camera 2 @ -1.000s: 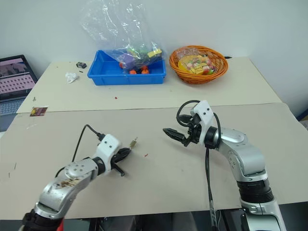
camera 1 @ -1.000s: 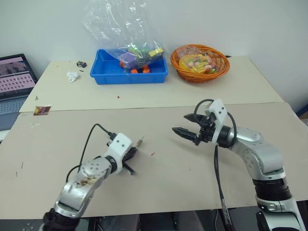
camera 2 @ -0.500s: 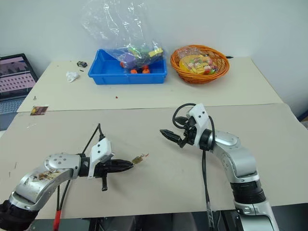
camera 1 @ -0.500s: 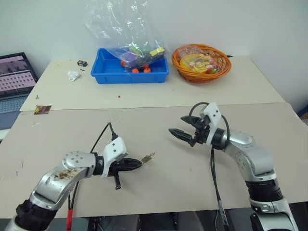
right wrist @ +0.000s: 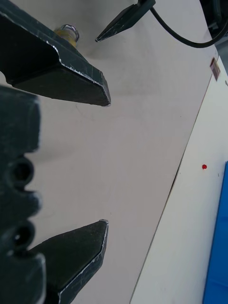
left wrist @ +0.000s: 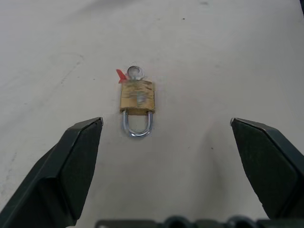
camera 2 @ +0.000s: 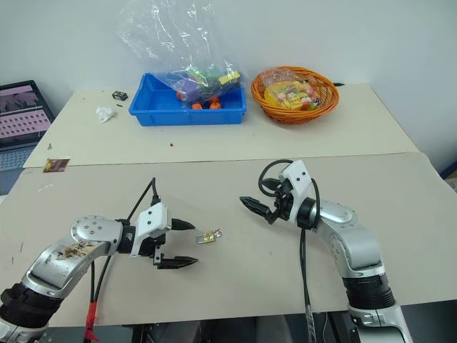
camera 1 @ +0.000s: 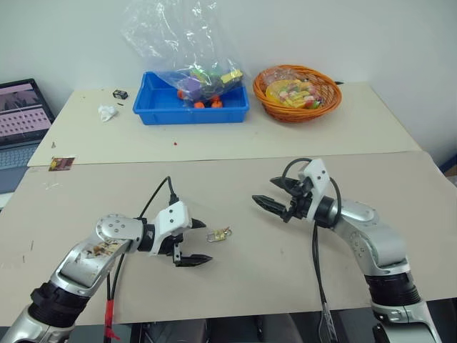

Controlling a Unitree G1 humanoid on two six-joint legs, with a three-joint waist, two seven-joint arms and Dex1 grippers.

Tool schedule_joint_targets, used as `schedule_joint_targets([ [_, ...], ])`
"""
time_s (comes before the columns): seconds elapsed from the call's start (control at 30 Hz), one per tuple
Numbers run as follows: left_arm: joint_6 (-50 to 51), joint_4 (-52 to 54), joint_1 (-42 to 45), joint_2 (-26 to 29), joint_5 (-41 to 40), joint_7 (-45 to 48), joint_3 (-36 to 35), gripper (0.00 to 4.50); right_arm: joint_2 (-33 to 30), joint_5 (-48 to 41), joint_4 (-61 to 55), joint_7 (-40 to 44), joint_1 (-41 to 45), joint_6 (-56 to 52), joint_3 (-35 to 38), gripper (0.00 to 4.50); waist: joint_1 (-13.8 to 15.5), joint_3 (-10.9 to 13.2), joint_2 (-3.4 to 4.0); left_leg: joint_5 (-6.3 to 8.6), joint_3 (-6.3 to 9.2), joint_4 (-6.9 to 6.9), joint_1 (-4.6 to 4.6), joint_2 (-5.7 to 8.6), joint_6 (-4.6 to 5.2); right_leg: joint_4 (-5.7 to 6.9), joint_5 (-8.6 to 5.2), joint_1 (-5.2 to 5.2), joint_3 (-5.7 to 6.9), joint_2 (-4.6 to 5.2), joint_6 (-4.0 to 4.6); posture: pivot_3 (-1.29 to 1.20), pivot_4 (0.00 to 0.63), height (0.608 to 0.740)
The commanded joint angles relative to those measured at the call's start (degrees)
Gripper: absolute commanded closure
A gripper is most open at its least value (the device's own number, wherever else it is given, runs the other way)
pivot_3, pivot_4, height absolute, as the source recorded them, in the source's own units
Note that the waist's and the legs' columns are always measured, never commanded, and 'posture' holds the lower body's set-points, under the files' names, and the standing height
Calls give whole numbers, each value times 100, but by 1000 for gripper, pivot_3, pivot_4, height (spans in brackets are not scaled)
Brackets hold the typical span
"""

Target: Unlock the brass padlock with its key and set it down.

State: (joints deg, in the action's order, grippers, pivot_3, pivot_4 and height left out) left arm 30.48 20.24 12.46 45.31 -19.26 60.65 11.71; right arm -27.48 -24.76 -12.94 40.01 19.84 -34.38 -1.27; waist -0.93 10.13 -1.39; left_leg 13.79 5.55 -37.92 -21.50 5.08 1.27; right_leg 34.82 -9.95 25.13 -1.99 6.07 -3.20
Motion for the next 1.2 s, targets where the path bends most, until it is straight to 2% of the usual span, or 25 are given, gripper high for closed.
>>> schedule_joint_targets([
  [0.03,-234,-6,102,-117,121,-97,0,82,-21,-30,-237,-56,118,96,143,0,6,0,0,0,0,0,0,0,0,0,0,0,0,0,0,0,150,740],
  [0.37,-78,-454,498,-810,655,-734,407,82,-90,-107,-386,-141,94,1,205,0,7,0,0,0,1,0,1,1,0,1,3,-1,0,0,4,0,150,740],
  [0.5,-134,-539,579,-871,710,-608,568,82,-124,-112,-436,-172,61,-21,220,0,3,0,0,0,0,0,2,1,0,3,3,-1,-1,0,3,0,150,740],
  [0.57,-166,-599,631,-844,753,-534,634,626,-135,-117,-454,-177,49,-28,222,0,3,0,0,0,0,0,2,1,0,3,2,-1,0,0,3,0,150,740],
  [0.6,-180,-616,642,-835,764,-515,636,737,-143,-121,-456,-178,42,-30,228,0,5,0,0,0,0,0,2,1,0,3,2,-1,0,0,3,0,150,740],
  [0.63,-181,-622,642,-826,764,-494,628,1268,-152,-123,-456,-177,35,-29,235,0,4,0,0,0,0,0,2,1,0,3,2,-1,0,0,3,0,150,740],
  [0.67,-179,-626,641,-811,764,-460,622,1456,-158,-124,-452,-175,28,-28,242,0,2,0,0,0,0,0,2,1,0,3,2,-1,0,0,3,0,150,740],
  [0.87,-256,-635,559,-717,795,-352,577,3685,-161,-110,-435,-164,7,-12,240,0,3,0,0,0,0,0,2,1,0,3,2,-1,0,0,3,0,150,740],
  [1.03,-399,-685,606,-753,919,-399,619,3692,-146,-101,-378,-144,69,-15,209,0,3,0,0,0,0,0,2,1,0,3,2,-1,-1,0,3,0,150,740],
  [1.13,-991,-989,789,-939,1233,-800,485,3692,-94,-296,-351,-99,143,-196,265,0,14,0,0,0,0,0,2,1,0,3,3,-1,-1,0,4,0,150,740],
  [1.2,-2501,-1441,1033,-848,2256,-1692,510,3692,11,-985,-404,-103,238,-781,585,0,21,0,0,-1,0,0,2,1,0,3,6,-2,0,0,9,0,150,740],
])
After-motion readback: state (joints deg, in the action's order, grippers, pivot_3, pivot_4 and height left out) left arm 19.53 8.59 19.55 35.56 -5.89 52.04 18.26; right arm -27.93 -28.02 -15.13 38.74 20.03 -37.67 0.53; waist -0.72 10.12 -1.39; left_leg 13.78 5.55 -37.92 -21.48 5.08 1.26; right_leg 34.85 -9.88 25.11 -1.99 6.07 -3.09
